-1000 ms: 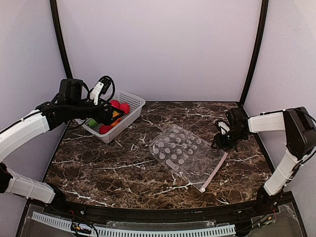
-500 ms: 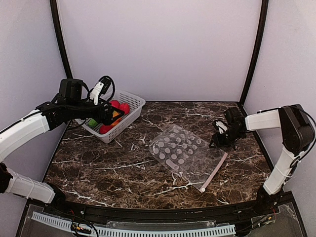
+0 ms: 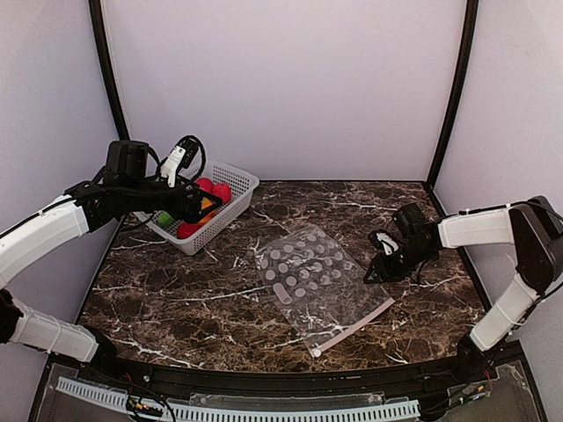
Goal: Place the food in the zip-top bag and seal the zipper
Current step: Pick up the zipper food storage bag from the center of the board.
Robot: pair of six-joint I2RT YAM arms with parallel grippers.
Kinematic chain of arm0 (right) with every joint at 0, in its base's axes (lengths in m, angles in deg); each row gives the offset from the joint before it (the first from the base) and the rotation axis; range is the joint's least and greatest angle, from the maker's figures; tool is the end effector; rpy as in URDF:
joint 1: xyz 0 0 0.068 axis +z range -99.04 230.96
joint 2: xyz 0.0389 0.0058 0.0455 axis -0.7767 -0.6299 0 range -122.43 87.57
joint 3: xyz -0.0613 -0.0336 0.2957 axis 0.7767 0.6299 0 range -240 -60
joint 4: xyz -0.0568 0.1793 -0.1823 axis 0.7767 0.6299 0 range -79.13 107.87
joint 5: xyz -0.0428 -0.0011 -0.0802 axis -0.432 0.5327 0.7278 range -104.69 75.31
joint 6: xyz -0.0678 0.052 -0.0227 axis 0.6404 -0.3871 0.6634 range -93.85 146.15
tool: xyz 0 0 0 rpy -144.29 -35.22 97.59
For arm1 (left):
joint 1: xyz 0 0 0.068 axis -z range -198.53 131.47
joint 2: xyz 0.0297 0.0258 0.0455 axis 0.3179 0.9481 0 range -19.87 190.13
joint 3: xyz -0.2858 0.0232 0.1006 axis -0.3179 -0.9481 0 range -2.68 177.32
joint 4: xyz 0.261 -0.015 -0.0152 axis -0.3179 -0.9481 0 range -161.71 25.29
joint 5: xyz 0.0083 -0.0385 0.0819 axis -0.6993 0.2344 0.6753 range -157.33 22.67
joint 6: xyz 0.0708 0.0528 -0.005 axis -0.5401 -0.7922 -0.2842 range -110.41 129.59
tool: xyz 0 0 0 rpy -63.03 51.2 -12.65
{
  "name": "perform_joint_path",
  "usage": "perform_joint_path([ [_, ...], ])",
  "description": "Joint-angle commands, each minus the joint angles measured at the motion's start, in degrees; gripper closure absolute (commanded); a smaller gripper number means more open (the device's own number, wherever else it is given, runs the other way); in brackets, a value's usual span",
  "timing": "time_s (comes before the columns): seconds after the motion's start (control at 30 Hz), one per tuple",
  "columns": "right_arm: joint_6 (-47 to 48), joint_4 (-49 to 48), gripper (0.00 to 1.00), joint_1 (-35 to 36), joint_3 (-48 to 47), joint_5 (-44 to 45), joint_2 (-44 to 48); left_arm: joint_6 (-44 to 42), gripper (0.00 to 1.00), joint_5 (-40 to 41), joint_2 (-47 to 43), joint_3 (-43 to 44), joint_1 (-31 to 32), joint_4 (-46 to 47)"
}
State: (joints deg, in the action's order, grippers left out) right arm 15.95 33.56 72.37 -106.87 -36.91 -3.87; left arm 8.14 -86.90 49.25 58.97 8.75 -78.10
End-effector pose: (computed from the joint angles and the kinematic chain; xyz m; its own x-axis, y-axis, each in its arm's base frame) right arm 0.2696 0.1376 0.1445 -0.9290 -0.1883 -0.3187 -0.3146 0.8553 0.4117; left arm 0.2581 -0.1628 0.3649 -0.2983 0.1809 -0.9372 0.7179 0.6896 -0.0953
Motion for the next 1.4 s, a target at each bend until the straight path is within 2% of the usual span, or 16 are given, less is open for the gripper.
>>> perform_joint_path([
  [0.0,-2.0,-0.6,0.61,0.5,2.2,-0.9,1.5,0.5,0.03,-1.0,0.4,-0.4,0.3,-0.2],
  [0.37,-3.5,-1.9,0.71,0.5,2.3,-0.8,-1.7,0.1,0.03,-0.4,0.4,-0.5,0.5,-0.2],
  [0.57,-6.4,-3.1,1.00,0.4,2.8,-4.5,-0.3,-0.3,0.03,-0.7,0.8,-0.6,0.8,-0.3],
  [0.83,-12.2,-3.8,1.00,0.5,0.3,-12.7,11.7,-4.2,0.03,-4.5,-0.1,-1.4,3.9,0.4],
  [0.97,-17.5,-5.6,1.00,0.7,-2.5,-16.6,19.7,-9.1,0.03,-5.1,-2.3,-4.0,11.1,2.1],
  [1.07,-22.6,-8.1,1.00,1.6,-4.1,-16.9,24.0,-9.6,0.03,-2.3,-2.8,-5.9,15.8,4.4],
  [1.23,-32.8,-13.8,1.00,4.0,-6.0,-12.6,29.3,-3.9,0.03,2.6,-0.4,-6.9,25.5,10.7],
  [1.37,-39.5,-18.4,1.00,7.2,-7.6,-7.3,31.5,0.7,0.03,12.8,3.3,-6.1,33.2,15.5],
])
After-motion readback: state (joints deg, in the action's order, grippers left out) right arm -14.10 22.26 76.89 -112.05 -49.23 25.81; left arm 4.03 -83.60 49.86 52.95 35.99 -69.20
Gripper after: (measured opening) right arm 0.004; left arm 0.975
